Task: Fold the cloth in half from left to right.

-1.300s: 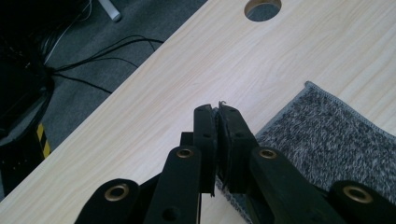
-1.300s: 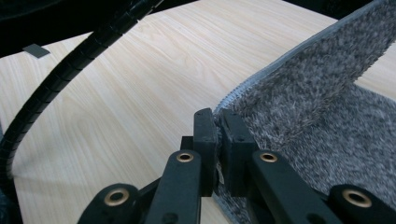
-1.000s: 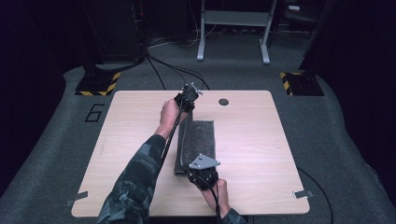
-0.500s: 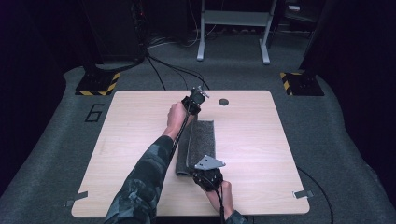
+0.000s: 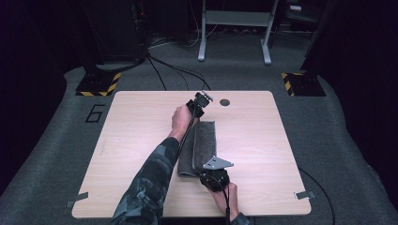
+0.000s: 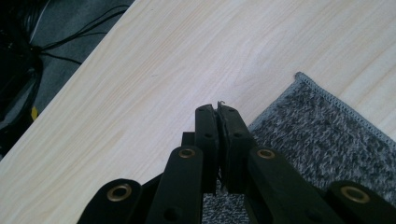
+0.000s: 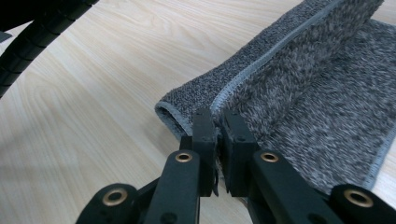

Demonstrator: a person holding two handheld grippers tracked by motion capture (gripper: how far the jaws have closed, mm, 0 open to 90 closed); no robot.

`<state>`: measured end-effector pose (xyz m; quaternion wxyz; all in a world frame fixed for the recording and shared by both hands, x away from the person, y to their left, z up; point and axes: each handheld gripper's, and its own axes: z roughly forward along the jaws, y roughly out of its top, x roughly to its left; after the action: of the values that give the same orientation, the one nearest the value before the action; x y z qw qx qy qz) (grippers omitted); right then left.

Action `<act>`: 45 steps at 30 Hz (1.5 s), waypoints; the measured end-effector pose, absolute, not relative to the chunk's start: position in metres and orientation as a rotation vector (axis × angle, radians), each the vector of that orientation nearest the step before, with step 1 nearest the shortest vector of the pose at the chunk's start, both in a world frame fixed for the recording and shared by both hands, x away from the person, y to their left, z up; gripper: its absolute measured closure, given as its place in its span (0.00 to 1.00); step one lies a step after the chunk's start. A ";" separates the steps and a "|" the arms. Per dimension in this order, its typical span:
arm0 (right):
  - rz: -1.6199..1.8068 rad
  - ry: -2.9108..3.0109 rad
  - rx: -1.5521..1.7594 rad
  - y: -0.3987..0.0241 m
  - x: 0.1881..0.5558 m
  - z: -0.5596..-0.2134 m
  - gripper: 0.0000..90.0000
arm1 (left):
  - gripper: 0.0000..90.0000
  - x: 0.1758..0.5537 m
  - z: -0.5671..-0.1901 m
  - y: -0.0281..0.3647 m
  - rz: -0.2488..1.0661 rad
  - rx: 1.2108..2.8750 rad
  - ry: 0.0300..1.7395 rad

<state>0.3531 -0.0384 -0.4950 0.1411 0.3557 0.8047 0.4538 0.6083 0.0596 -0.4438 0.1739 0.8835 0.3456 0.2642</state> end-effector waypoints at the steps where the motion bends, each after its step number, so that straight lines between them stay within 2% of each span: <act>1: 1.312 2.315 1.041 -0.039 0.353 -0.496 0.94 | 0.96 0.608 -0.445 0.059 0.748 2.500 0.979; 18: 1.279 2.309 1.100 -0.054 0.347 -0.506 0.93 | 0.95 0.609 -0.453 0.041 0.726 2.520 0.954; 42: 1.259 2.214 1.198 -0.079 0.338 -0.508 0.93 | 0.96 0.606 -0.452 0.027 0.674 2.454 0.930; 43: 1.255 2.210 1.199 -0.080 0.337 -0.508 0.92 | 0.94 0.606 -0.453 0.026 0.674 2.453 0.935; 45: 1.237 2.190 1.209 -0.084 0.336 -0.507 0.91 | 0.80 0.607 -0.453 0.026 0.644 2.434 0.947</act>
<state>0.3359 -0.0845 -0.5069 0.1743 0.4267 0.7727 0.4364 0.6069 0.0265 -0.4526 0.2242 0.8818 0.3430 0.2332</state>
